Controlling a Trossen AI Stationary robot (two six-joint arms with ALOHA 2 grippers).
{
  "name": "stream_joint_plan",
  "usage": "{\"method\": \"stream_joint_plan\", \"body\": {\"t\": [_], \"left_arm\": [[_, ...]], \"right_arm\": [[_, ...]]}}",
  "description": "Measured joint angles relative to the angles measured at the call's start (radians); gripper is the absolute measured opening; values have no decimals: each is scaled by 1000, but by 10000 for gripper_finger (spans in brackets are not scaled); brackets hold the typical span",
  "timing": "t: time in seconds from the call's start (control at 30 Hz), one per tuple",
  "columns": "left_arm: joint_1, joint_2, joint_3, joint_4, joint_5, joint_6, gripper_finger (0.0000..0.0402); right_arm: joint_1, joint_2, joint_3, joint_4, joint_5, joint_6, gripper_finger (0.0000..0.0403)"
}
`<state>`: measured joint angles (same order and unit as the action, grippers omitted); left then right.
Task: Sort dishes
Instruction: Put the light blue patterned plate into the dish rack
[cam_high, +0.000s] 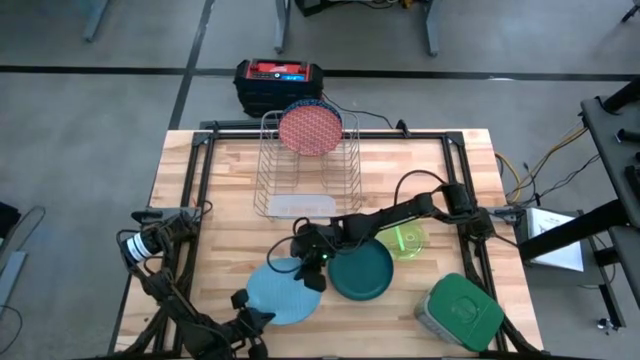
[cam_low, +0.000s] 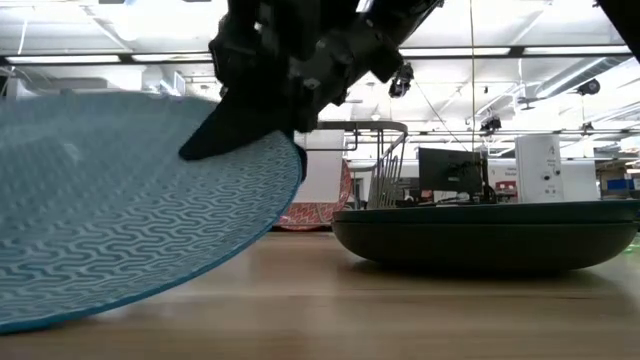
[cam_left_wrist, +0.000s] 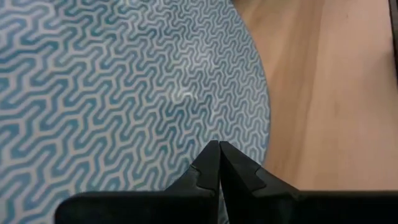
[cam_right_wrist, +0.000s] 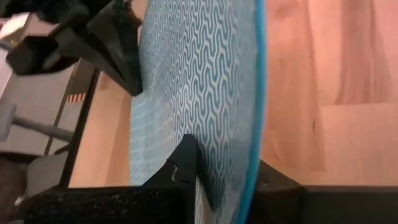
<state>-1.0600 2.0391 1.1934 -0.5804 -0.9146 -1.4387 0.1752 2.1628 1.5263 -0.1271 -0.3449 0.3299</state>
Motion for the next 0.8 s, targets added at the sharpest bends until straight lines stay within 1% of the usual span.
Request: {"method": "stream_joint_plan", "body": {"t": [0.1, 0.2, 0.27, 0.33, 0.43, 0.57, 0.6, 0.7, 0.8], "left_arm": [[-9, -4, 90, -116, -16, 38, 0], [-25, -9, 209, -293, -66, 50, 0], [-40, -9, 292, -425, -113, 50, 0], [-58, -9, 372, -564, -169, 51, 0], [-85, -10, 479, -760, -250, 51, 0], [-113, -11, 596, -977, -367, 67, 0], [-118, -12, 619, -992, -401, 92, 0], [-123, -19, 671, -985, -485, 301, 0], [-124, -24, 722, -991, -536, 413, 0]], "right_arm": [[3, -35, -1, -31, -13, -41, 15], [7, -76, -3, -64, 15, -83, 13], [6, -102, -5, -88, 47, -102, 13], [5, -127, -5, -109, 113, -132, 13], [4, -167, -5, -137, 175, -179, 13], [5, -214, -6, -162, 169, -224, 13], [7, -227, -6, -176, 167, -244, 13], [11, -277, -9, -208, 164, -331, 12], [18, -338, -25, -221, 164, -399, 12]]}}
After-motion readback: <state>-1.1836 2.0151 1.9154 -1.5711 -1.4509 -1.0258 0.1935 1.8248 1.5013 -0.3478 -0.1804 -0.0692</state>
